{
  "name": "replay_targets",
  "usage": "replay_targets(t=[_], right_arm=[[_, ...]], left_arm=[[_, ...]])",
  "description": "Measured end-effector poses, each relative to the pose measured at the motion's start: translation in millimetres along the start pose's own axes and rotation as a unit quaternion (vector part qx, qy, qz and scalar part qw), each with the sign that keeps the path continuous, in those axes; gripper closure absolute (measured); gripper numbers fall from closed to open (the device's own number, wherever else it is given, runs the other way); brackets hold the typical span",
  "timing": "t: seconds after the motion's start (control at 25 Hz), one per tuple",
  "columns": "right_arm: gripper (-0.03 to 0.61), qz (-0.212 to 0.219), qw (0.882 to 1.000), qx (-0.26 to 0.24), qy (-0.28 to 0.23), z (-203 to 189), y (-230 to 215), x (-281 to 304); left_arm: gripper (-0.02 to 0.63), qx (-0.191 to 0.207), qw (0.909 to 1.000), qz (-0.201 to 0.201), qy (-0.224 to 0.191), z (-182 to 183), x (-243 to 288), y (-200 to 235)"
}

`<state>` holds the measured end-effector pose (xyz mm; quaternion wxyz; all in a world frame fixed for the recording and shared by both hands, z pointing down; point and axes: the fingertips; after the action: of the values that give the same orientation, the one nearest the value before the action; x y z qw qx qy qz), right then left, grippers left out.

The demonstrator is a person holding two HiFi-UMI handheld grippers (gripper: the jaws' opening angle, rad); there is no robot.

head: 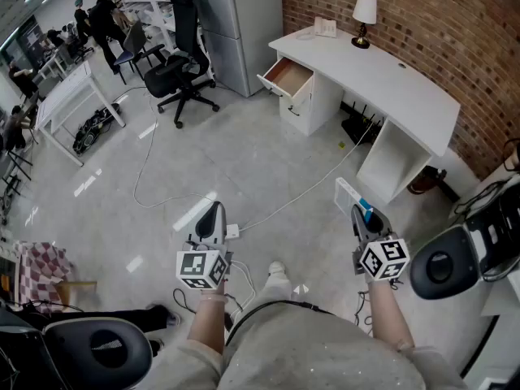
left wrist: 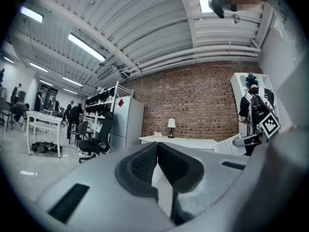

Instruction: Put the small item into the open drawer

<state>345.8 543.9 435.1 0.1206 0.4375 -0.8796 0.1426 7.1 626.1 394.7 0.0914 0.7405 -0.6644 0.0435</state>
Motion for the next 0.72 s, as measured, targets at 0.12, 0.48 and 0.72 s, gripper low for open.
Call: replay_targets(t=[0.12,0.48,0.72], right_arm=[[0.509,0.004,1.0,0.001,0.003,6.6,-4.7,26.9],[0.509,0.012,0.999,0.01,0.029,16.2,-7.0,97.9],[0.509,0.009,0.999,-0.002,0.047,20.7,-11.5,138.4]], left_arm=[[0.607,-0.005,1.0,0.005,0.0,-0.5,17.6,14.9],[0.607,-0.013,0.9996,0.014,0.022,-0.9,64.8,57.8],[0.607,-0.02,0.9993,0.013,0.028,1.7,100.6,85.2]])
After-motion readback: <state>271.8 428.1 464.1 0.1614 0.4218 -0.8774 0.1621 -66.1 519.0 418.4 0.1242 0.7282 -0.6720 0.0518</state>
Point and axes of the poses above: the fingertips, and each gripper's own axes: x forward along the fingers, y to its left, z out of its top, and after that the axes turned 10 degrees about y, right-handed
